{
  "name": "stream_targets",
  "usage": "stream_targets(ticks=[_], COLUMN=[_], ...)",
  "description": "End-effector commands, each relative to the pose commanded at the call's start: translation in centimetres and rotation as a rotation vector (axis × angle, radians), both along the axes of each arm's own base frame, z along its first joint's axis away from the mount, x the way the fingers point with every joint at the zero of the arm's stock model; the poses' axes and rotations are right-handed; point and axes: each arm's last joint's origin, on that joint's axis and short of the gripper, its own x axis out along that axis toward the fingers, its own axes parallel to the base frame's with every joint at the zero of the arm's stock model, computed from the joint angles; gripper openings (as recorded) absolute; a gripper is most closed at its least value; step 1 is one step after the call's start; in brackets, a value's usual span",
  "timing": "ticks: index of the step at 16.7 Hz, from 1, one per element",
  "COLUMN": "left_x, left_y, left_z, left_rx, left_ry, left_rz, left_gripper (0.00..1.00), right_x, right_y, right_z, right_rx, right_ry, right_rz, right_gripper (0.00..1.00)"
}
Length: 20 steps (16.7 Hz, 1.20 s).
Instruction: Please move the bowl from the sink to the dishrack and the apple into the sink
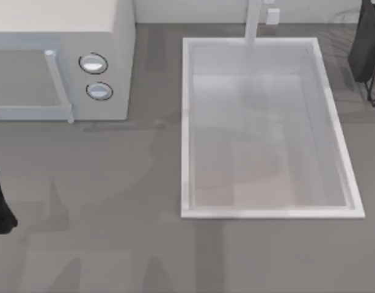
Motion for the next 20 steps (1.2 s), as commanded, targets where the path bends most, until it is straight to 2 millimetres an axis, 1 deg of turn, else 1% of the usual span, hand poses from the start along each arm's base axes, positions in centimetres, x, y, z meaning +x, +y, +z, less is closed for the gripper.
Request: stream_targets(ticks=[4,5,7,10,12,14,17,19,20], left_x=[0.0,0.0,0.0,0.0,0.0,0.0,0.0,0.0,0.0], left_y=[0.0,0.0,0.0,0.0,0.0,0.0,0.0,0.0,0.0], left_z=[0.0,0.0,0.0,0.0,0.0,0.0,0.0,0.0,0.0], left_rx=[0.000,0.000,0.000,0.000,0.000,0.000,0.000,0.000,0.000], left_ry=[0.000,0.000,0.000,0.000,0.000,0.000,0.000,0.000,0.000], left_rz=[0.000,0.000,0.000,0.000,0.000,0.000,0.000,0.000,0.000], left_gripper=[1.00,1.00,1.00,1.00,1.00,1.00,1.00,1.00,1.00], right_x=[0.2,0.5,1.9,4.8,6.8,8.3,9.6,9.9,10.0], right_y=[0.0,-0.1,-0.4,-1.2,-1.5,-1.5,-0.9,-0.4,-0.3], right_z=[-0.1,-0.4,-1.8,-5.3,-8.3,-11.6,-16.1,-18.5,-19.3], right_rx=[0.003,0.004,0.005,0.004,0.001,-0.003,-0.006,-0.004,-0.002], right_ry=[0.005,0.007,0.012,0.011,0.004,-0.006,-0.015,-0.010,-0.005], right_rz=[0.000,0.001,0.002,-0.001,-0.003,-0.004,-0.002,-0.001,0.000], right_gripper=[0.00,0.00,0.00,0.00,0.00,0.00,0.00,0.00,0.00])
